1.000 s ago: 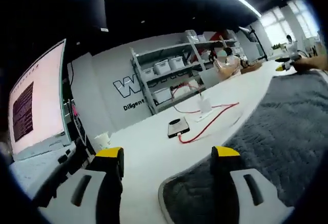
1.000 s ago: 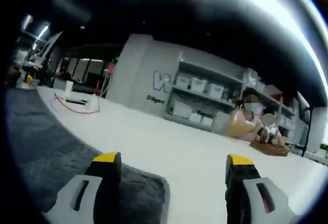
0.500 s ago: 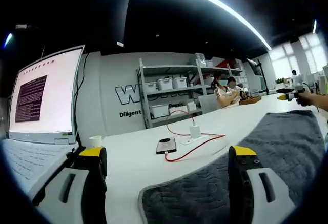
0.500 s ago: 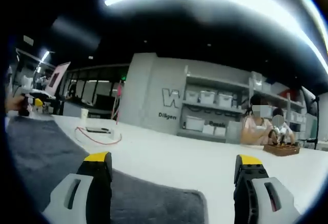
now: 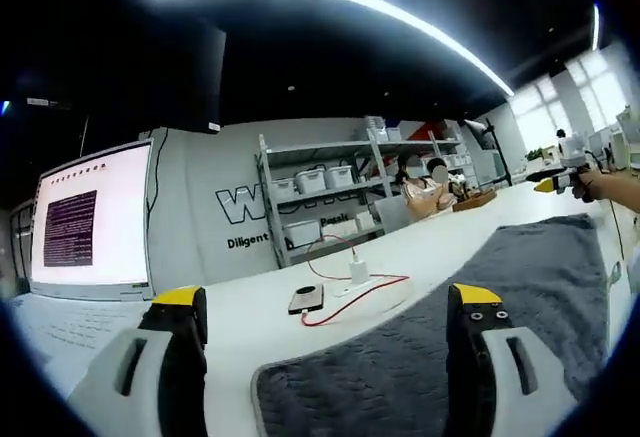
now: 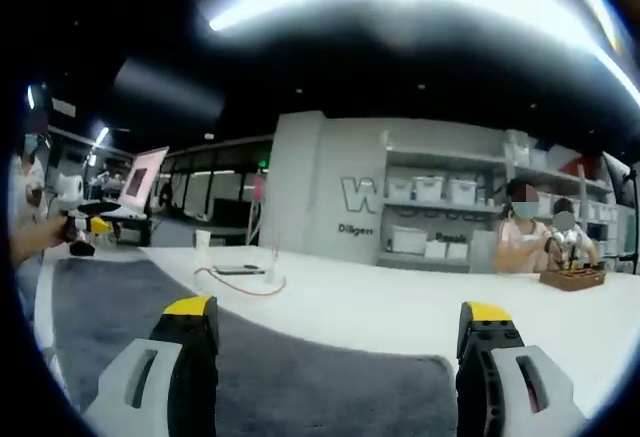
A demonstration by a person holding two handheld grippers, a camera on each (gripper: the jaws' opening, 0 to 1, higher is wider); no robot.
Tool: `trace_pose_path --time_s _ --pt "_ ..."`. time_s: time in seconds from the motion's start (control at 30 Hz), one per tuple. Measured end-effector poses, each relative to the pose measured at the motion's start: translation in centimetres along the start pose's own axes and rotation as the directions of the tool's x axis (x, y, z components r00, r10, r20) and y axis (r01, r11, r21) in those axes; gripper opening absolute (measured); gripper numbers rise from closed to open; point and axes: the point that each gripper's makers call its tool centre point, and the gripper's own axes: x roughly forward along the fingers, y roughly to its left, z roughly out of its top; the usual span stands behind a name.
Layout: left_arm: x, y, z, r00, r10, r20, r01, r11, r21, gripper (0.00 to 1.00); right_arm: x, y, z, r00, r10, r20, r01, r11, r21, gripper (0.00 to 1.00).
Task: Open the folded towel by lifting each exposed corner and separating the folded layers until the towel lies flat within the target outline without major curled edges
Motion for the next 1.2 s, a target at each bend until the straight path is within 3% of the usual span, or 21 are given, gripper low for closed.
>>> trace_pose_path --time_s 0.17,0.27,0.43,0.53,0.67,0.83,1.1,1.2 --pt "-2.0 -1.7 0.5 1.000 -0.007 -0.006 0.006 1.000 -0.022 0.99 -1.7 2.2 0.6 1.000 0.019 0.011 -0.020 0.999 0.043 0.99" --pt "-3.2 -2.7 0.8 1.000 -0.008 -0.001 0.008 1.000 0.002 0.99 -2.2 3.0 0.8 1.000 0.007 0.011 -0.007 1.000 -0.020 0.99" --pt "-5.6 -4.1 1.5 1.000 -0.001 0.022 0.002 0.997 -0.075 0.99 -4.4 5.7 1.1 0.999 0.042 0.017 -0.042 0.999 0.029 0.99" --pt "-7.1 -4.3 0.9 0.999 0.031 -0.019 -0.033 0.992 -0.124 0.99 -5.8 6.9 1.8 0.998 0.043 0.050 -0.044 0.999 0.020 0.99" --pt "-9.3 -5.2 2.2 0.997 0.064 0.041 -0.060 0.995 -0.085 0.99 -7.7 8.8 2.5 0.996 0.061 0.067 -0.064 0.997 0.040 0.99" --pt "-11.4 -7.4 3.6 0.997 0.041 0.073 -0.032 0.993 -0.114 0.99 -9.8 11.2 3.4 0.993 0.080 0.086 -0.085 0.995 0.051 0.99" --pt "-13.8 -9.3 3.7 0.997 0.037 0.074 -0.029 0.993 -0.111 0.99 -11.9 13.3 2.4 0.997 0.058 0.046 -0.056 0.997 -0.044 0.99" --pt "-15.0 -9.7 3.6 0.996 0.045 0.078 -0.038 0.995 -0.094 0.99 -12.9 13.5 1.4 0.999 0.037 -0.033 -0.039 0.996 -0.079 0.99"
